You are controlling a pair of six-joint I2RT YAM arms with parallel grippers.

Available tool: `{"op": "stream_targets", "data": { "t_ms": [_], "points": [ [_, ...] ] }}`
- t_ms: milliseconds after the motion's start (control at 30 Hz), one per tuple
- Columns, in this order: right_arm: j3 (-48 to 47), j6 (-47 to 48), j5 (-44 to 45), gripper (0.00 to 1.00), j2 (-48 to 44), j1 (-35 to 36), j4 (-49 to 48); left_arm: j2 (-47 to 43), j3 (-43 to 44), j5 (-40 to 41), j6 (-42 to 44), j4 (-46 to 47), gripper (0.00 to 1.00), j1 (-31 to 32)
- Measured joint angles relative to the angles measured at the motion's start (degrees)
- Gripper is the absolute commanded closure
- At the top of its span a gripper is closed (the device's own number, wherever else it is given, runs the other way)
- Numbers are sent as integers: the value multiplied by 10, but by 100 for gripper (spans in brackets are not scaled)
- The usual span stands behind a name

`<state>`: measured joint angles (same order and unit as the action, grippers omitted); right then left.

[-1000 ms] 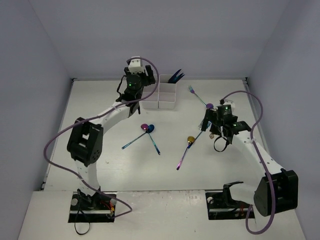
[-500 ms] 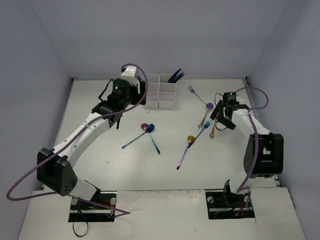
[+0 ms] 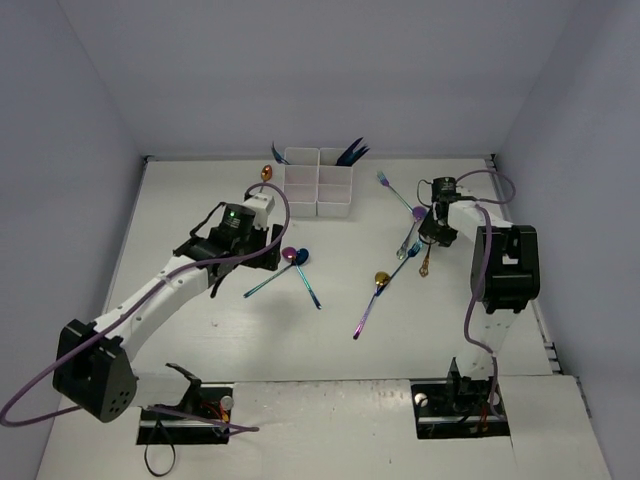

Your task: Sort the eating utensils into containers

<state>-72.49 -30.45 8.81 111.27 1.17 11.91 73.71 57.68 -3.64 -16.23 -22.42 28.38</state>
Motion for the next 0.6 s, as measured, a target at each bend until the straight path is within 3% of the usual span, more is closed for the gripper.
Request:
{"op": "stream_targets", "data": {
  "t_ms": [233, 600],
  "points": [
    [-1, 4, 10, 99, 7, 0, -6, -34, -3, -8, -7, -14, 31, 0],
    [37, 33, 24, 100, -52, 0, 2, -35, 46, -81, -29, -29, 31, 0]
  ]
}}
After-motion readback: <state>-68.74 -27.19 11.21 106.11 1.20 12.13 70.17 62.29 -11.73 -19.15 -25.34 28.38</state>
